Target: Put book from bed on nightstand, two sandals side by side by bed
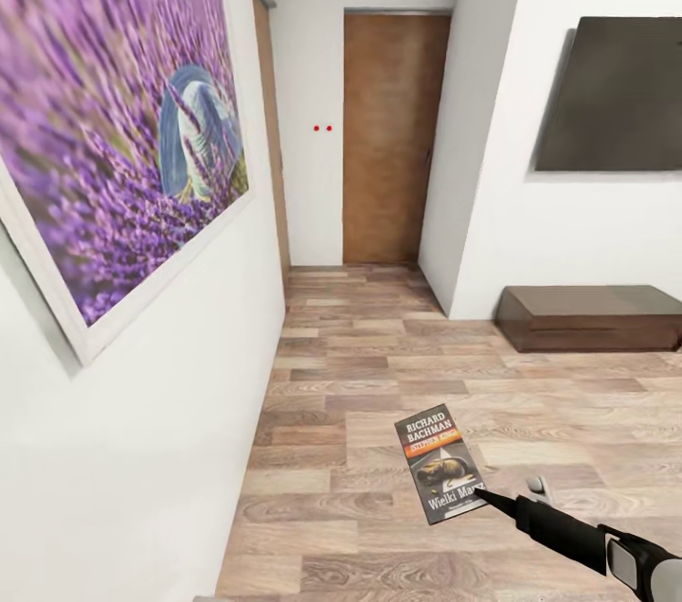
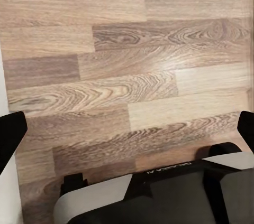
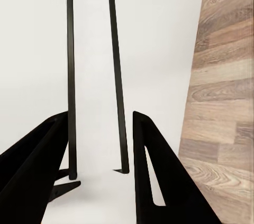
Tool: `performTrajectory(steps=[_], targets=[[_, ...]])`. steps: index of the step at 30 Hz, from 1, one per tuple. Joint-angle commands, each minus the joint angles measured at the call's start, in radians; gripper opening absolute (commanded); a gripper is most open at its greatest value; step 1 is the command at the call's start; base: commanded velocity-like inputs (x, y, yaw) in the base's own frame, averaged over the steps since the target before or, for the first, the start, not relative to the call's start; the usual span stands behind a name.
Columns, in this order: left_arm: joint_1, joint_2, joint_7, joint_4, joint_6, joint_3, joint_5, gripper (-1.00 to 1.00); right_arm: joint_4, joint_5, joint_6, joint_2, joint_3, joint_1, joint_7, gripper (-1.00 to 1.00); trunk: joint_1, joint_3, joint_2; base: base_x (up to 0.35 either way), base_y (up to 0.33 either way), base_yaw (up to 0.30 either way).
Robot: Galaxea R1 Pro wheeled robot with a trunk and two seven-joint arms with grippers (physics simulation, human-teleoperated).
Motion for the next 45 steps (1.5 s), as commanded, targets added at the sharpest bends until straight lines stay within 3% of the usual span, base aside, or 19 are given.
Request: performTrajectory(steps=[1,24,38,45], targets=[[-0.001,0.000,-0.003,0.000,-0.004,0.009,-0.010,1.00,0.003,-0.010,0.010,0.001,0.005,-0.002,0.005,-1.00,0.001,-0.003,-0.002,0.000,0.000,-0.275],[-0.001,0.000,-0.003,0.000,-0.004,0.007,-0.010,1.00,0.003,-0.010,0.010,0.000,0.005,-0.002,0.003,-1.00,0.001,-0.004,-0.002,0.290,0.000,-0.063],[-0.001,0.000,-0.003,0.000,-0.004,0.007,-0.010,1.00,0.003,-0.010,0.010,0.001,0.005,-0.002,0.001,-1.00,0.001,-0.010,-0.002,0.027,0.000,-0.236],[-0.001,0.000,-0.003,0.000,-0.004,0.007,-0.010,1.00,0.003,-0.010,0.010,0.002,0.005,-0.002,0.000,-1.00,0.001,-0.013,-0.002,0.253,0.000,-0.226]])
